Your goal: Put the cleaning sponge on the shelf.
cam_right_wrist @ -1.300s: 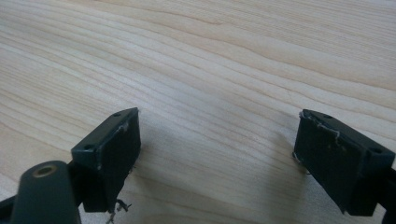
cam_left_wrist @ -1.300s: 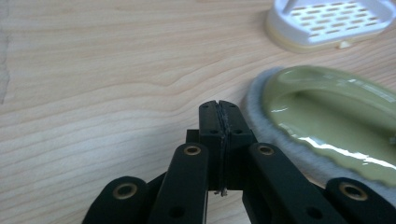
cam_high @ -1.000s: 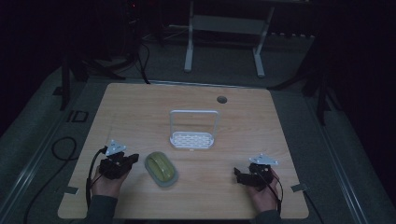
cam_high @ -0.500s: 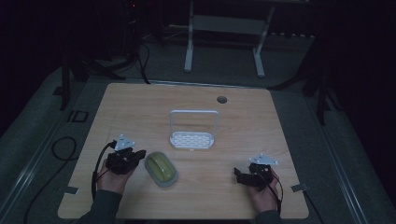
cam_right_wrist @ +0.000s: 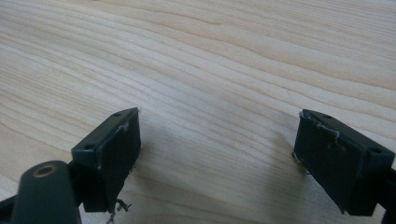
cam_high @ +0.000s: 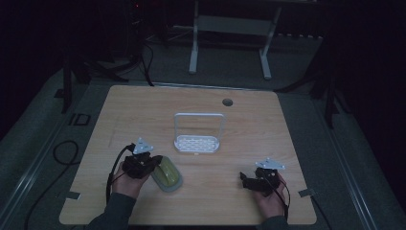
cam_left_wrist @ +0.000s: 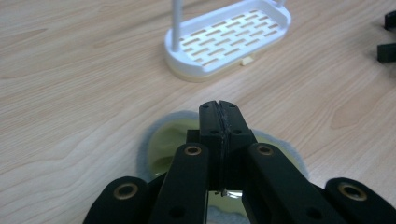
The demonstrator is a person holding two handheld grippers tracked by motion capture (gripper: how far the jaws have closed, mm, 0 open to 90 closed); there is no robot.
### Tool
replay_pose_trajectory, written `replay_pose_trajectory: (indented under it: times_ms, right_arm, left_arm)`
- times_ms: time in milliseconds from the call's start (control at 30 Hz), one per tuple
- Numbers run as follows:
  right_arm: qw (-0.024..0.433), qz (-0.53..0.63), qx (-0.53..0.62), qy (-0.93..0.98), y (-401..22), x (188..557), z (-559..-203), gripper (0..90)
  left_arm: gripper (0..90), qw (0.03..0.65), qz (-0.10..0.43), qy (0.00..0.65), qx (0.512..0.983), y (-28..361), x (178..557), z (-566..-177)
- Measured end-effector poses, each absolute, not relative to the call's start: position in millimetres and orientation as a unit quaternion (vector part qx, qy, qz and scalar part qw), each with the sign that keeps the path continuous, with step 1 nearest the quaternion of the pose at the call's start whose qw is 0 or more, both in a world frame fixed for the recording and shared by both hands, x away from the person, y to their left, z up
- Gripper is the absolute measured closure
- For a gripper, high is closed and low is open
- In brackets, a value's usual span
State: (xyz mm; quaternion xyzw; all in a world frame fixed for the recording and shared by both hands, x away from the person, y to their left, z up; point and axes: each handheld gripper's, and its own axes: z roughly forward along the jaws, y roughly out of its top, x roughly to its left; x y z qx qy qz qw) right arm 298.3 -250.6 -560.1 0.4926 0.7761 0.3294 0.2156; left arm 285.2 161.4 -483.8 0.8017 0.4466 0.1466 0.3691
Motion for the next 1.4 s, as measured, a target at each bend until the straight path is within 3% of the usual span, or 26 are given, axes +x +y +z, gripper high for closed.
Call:
replay_pose_trajectory:
  times_ms: [800, 1400]
  right_arm:
    - [0.216, 0.329, 0.493, 0.776, -251, 298, -560, 14.3]
    - [0.216, 0.329, 0.493, 0.776, -251, 298, -560, 14.3]
  left_arm:
    - [89.6, 0.362, 0.105, 0.414, 0.829, 115, 278, -504]
    - [89.5, 0.341, 0.099, 0.421, 0.835, 136, 259, -510]
